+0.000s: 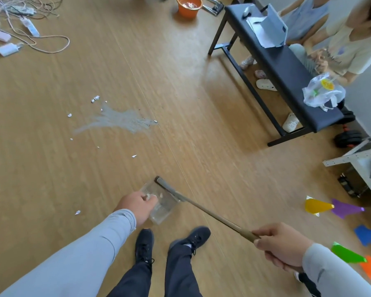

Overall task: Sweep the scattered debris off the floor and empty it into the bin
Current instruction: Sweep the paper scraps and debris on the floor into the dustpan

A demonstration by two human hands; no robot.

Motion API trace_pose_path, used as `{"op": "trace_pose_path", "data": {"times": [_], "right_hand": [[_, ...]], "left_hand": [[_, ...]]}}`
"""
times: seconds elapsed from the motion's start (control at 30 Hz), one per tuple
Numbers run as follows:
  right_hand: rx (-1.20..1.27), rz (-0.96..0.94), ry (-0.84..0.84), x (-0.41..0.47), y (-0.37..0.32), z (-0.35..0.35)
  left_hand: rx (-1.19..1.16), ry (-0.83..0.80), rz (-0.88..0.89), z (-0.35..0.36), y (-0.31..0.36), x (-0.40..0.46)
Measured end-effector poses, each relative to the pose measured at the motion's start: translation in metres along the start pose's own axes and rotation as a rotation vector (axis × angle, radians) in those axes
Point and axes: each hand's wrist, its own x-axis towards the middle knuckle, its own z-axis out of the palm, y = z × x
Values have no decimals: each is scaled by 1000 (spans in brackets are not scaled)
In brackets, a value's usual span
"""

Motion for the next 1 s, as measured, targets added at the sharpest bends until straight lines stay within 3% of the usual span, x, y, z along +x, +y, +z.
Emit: {"op": "trace_pose_path", "data": {"times": [0.23,0.8,0.93,1.0], "right_hand": [[-77,-43,168,30,-23,43],[52,69,39,6,9,1],[-224,43,203,1,16,14],[-199,41,170,6,15,32]], "left_hand": [[-10,8,-4,-4,1,3],[-37,-49,4,-5,-5,-1],[-33,-55,7,-4,-6,1],[-36,-36,13,-3,-7,2]]}}
